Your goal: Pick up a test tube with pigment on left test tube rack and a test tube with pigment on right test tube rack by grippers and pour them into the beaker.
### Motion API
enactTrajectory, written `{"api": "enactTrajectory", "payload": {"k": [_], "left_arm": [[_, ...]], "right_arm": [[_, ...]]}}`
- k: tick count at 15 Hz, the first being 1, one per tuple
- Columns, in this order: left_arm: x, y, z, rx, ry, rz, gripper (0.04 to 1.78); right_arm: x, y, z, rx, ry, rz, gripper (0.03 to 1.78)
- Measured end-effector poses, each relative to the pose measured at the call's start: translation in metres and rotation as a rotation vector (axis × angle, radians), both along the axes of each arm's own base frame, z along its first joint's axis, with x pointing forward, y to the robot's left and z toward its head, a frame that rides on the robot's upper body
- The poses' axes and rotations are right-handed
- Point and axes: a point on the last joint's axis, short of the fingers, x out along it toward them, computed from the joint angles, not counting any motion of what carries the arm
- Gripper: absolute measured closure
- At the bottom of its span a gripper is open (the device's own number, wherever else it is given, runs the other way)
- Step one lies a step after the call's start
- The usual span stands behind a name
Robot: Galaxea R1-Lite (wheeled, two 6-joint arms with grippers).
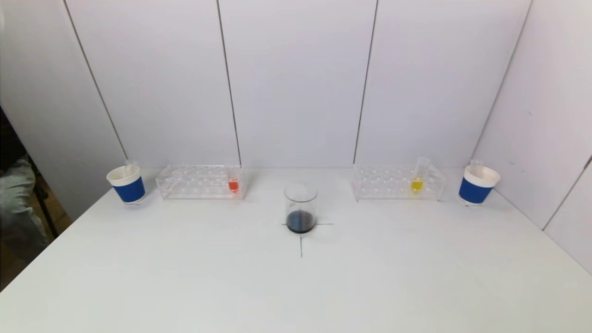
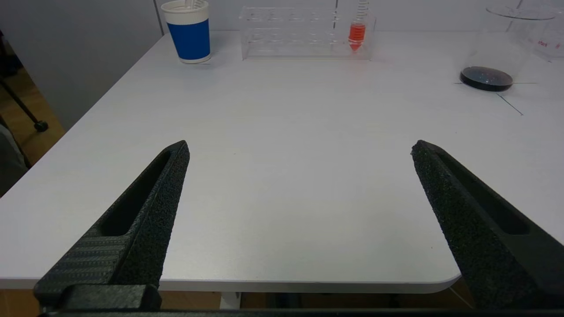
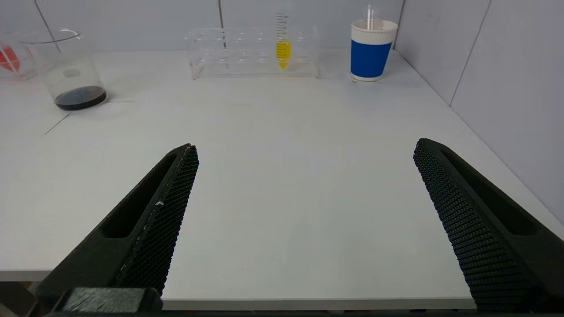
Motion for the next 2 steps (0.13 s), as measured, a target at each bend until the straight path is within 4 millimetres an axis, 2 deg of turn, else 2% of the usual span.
{"api": "enactTrajectory", "payload": {"k": [2], "left_arm": [[0.0000, 0.0000, 0.0000, 0.000, 0.000, 0.000, 0.06]], "right_arm": [[0.0000, 0.0000, 0.0000, 0.002, 0.000, 0.000, 0.04]]}}
